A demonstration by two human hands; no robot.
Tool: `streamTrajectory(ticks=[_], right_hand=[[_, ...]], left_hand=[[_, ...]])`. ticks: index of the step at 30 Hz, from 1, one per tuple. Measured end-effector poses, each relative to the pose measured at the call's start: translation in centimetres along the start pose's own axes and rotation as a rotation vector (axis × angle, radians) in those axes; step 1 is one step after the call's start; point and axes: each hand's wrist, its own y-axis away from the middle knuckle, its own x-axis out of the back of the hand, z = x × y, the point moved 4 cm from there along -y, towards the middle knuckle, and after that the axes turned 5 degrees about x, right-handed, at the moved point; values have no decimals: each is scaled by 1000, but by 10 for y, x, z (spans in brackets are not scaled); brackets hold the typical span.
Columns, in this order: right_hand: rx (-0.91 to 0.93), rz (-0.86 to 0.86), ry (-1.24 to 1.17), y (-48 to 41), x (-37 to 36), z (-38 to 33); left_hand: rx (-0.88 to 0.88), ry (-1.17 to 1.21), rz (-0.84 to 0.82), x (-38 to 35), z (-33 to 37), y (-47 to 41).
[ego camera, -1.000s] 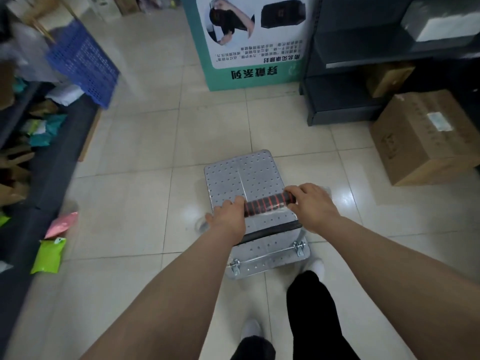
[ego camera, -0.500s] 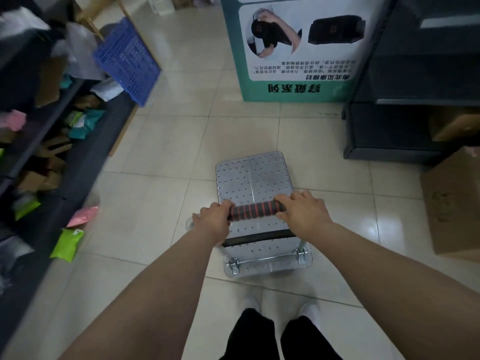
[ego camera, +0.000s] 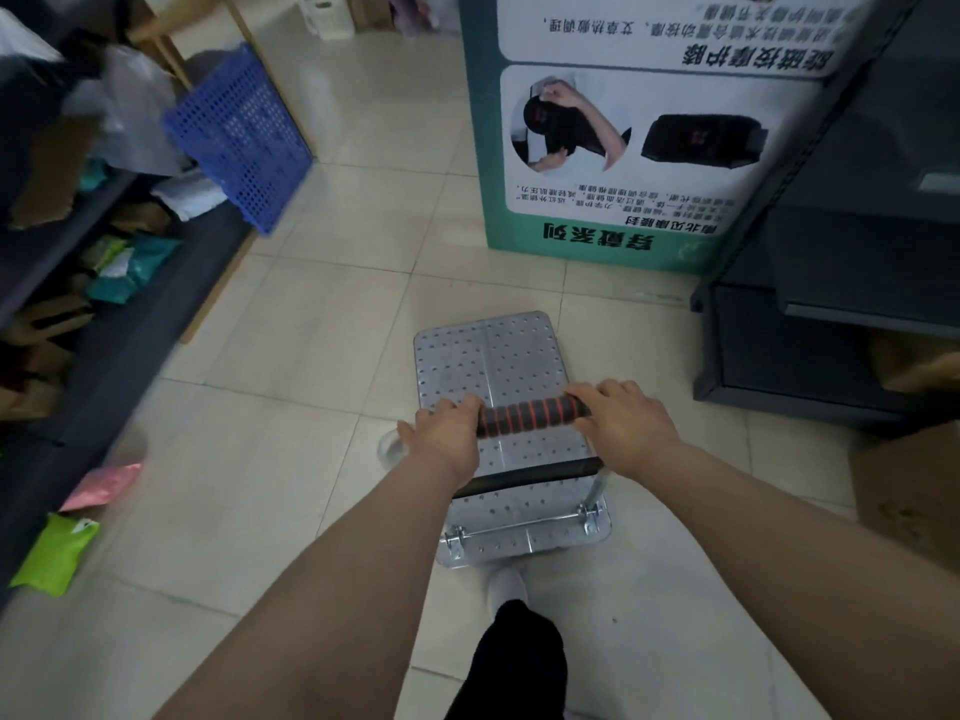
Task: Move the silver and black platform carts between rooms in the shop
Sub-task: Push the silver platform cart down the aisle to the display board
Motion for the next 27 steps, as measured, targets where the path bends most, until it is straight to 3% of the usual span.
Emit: streamTrajectory(ticks=[8, 17, 27], right_hand=[[-27, 35, 36, -88, 24, 4], [61, 35, -18, -131, 36, 13], [107, -20, 79, -153, 48, 19]], left_hand=[[19, -5, 60, 44, 3, -81], [-1, 109, 146, 60, -1, -108], [93, 97, 46, 79, 7, -125]])
